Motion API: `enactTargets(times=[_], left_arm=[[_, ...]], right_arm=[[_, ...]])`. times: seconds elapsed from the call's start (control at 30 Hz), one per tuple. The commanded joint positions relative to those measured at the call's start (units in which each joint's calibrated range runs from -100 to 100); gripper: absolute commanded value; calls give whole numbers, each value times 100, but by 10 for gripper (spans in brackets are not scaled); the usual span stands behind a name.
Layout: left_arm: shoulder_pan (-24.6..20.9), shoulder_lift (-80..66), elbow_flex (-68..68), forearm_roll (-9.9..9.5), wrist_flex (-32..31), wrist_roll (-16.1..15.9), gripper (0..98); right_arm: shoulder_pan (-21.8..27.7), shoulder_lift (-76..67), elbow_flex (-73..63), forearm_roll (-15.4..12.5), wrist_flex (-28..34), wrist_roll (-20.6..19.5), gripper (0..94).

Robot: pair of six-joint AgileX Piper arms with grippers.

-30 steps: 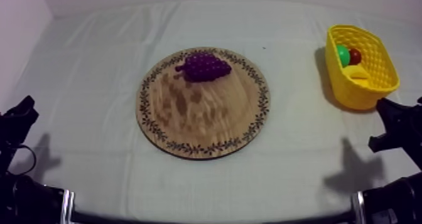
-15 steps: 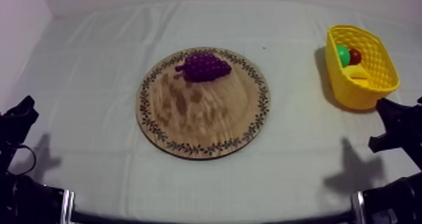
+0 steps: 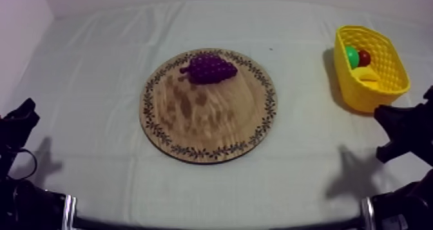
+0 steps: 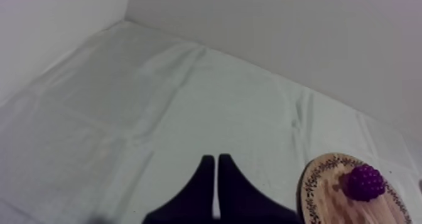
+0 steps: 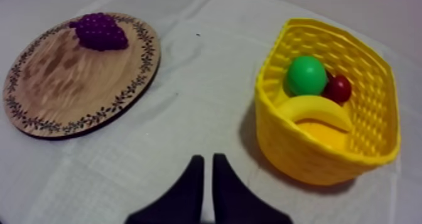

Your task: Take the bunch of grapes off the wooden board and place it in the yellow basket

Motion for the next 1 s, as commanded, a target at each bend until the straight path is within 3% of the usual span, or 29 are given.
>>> enactTargets(times=[0.0,0.13,0.3,0.6,0.97], left_arm=[[2,2,-4,1,-1,0,0],[2,2,-4,1,-1,0,0],[2,2,-4,1,-1,1,0],[2,2,-4,1,-1,1,0],[2,2,-4,1,-1,1,0]], right_arm=[[-297,662,-279,359,51,-259,22],[-588,1627,-1099,598,358,-308,11],[-853,2914,-2556,662,1087,-137,7],[-1150,5134,-4753,649,1928,479,6],[-1241,7664,-7204,601,2460,1307,7]])
